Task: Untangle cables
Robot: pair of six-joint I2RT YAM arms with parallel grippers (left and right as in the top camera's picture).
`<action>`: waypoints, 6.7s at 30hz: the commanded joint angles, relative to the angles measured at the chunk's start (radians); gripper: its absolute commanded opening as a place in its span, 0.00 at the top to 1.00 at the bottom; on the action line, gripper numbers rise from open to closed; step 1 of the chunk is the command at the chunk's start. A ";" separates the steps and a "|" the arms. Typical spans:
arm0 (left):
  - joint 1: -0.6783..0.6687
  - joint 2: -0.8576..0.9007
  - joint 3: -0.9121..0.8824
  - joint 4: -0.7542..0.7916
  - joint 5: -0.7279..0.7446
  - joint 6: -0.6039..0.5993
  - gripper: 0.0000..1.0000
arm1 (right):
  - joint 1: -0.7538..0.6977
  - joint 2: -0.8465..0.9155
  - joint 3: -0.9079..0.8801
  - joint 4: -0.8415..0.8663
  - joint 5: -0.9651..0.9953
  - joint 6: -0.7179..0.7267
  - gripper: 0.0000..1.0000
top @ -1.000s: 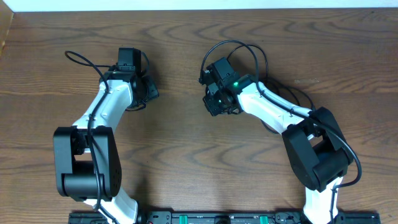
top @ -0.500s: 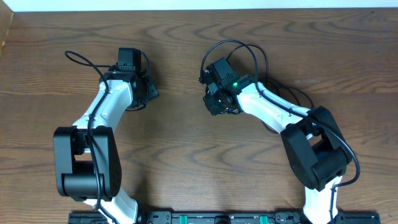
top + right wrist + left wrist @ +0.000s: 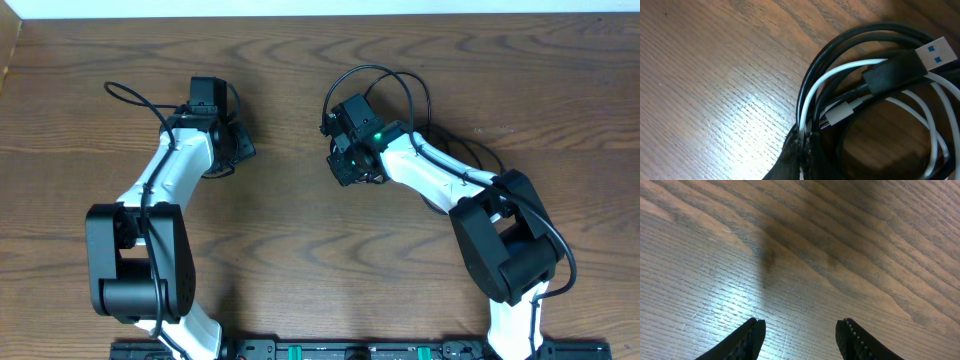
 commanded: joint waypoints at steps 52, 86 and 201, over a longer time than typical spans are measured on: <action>0.067 0.009 -0.006 0.048 0.320 -0.002 0.33 | 0.017 -0.195 0.010 -0.116 -0.309 -0.020 0.21; 0.080 0.009 -0.006 0.096 0.652 0.212 0.22 | -0.154 -0.297 0.014 0.234 -0.855 0.154 0.99; 0.138 0.196 -0.006 0.163 0.921 0.189 0.21 | 0.102 0.071 0.013 0.599 -0.629 0.183 0.25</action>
